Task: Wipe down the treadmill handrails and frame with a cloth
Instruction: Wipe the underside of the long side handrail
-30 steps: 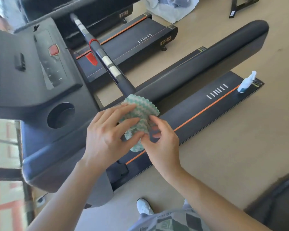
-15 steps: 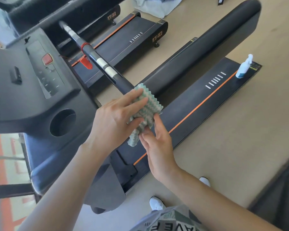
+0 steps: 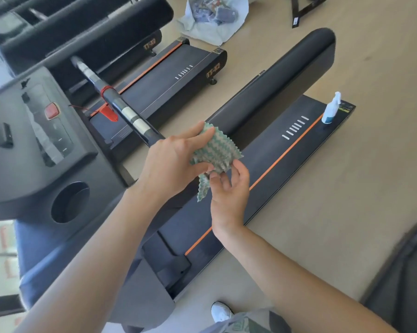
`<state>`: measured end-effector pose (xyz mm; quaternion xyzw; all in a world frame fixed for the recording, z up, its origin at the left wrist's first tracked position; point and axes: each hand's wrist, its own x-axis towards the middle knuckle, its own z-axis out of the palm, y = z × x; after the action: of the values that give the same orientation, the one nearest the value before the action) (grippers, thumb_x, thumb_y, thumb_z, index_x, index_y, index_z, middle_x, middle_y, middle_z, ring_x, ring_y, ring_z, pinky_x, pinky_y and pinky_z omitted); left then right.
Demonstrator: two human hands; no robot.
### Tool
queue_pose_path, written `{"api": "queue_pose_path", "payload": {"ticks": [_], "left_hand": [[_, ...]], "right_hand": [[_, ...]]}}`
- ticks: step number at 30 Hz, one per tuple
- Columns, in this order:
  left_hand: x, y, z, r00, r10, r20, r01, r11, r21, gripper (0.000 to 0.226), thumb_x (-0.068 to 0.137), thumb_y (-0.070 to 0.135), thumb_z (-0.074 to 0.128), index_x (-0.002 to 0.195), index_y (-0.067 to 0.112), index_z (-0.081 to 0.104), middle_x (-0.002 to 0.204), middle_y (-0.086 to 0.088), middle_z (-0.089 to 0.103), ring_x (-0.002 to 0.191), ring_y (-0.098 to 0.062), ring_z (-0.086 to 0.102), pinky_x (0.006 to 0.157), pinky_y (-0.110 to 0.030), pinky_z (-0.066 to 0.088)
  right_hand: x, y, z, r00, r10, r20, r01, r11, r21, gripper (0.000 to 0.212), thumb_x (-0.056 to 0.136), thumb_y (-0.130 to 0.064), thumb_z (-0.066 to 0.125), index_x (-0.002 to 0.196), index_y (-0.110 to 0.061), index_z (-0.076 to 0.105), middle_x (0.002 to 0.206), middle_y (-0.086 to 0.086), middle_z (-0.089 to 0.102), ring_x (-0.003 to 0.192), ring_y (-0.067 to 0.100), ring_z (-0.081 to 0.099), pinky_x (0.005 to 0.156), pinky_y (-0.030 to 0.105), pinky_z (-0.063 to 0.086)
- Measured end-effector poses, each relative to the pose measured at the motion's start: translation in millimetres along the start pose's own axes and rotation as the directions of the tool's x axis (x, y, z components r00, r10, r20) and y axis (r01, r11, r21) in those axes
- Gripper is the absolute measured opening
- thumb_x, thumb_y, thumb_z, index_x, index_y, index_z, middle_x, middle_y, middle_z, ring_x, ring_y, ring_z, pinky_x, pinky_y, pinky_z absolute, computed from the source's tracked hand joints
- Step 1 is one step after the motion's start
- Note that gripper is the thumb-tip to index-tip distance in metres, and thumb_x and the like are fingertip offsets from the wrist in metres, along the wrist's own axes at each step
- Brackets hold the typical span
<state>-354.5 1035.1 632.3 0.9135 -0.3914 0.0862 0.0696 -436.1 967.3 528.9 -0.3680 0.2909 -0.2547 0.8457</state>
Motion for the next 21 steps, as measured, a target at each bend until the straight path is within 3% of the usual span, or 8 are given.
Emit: {"api": "queue_pose_path", "payload": {"ticks": [2,3,7,11,21], "left_hand": [[9.8,7.8,4.1,0.999,-0.044,-0.011,0.044,0.999,-0.002,0.078,0.076,0.041,0.084,0.147,0.040,0.051,0.154,0.017,0.047,0.118,-0.024,0.067,0.085,-0.041,0.057],[16.3,12.2,5.3,0.998,-0.067,-0.013,0.067,0.998,-0.003,0.077,0.077,0.042,0.084,0.147,0.039,0.051,0.154,0.017,0.047,0.119,-0.025,0.066,0.086,-0.041,0.057],[45.1,30.6,8.1,0.993,-0.114,0.014,0.114,0.993,0.011,0.077,0.080,0.047,0.081,0.149,0.037,0.049,0.154,0.015,0.048,0.122,-0.027,0.063,0.091,-0.041,0.053],[73.2,49.4,13.4,0.991,-0.135,0.006,0.135,0.990,0.033,0.075,0.082,0.047,0.080,0.149,0.031,0.050,0.146,0.007,0.058,0.120,-0.032,0.063,0.088,-0.043,0.052],[158.6,78.5,25.8,0.988,-0.109,0.113,0.094,0.986,0.137,0.077,0.086,0.060,0.071,0.152,0.029,0.045,0.124,0.001,0.070,0.108,-0.034,0.066,0.082,-0.041,0.054]], "right_hand": [[13.0,-7.7,0.7,0.997,0.030,-0.069,-0.027,0.999,0.038,0.033,0.096,0.001,0.062,0.118,-0.020,0.049,0.124,-0.023,0.055,0.116,0.010,0.064,0.087,0.019,0.053],[21.2,-10.5,0.9,0.994,0.048,-0.093,-0.044,0.998,0.045,0.029,0.096,-0.001,0.063,0.113,-0.020,0.049,0.122,-0.021,0.056,0.111,0.007,0.065,0.085,0.020,0.054],[52.0,-21.1,-2.7,0.981,0.116,-0.154,-0.108,0.993,0.055,0.018,0.095,-0.011,0.069,0.106,-0.021,0.059,0.113,-0.019,0.064,0.093,-0.007,0.069,0.102,0.045,0.054],[84.2,-36.1,-14.1,0.976,0.116,-0.182,-0.109,0.993,0.047,0.025,0.091,-0.013,0.074,0.112,-0.023,0.066,0.118,-0.009,0.069,0.106,0.007,0.070,0.102,0.050,0.053],[159.2,-73.7,-29.8,0.960,0.097,-0.261,-0.093,0.995,0.030,0.026,0.091,-0.015,0.074,0.116,-0.018,0.068,0.117,-0.005,0.069,0.115,0.010,0.065,0.102,0.046,0.054]]}}
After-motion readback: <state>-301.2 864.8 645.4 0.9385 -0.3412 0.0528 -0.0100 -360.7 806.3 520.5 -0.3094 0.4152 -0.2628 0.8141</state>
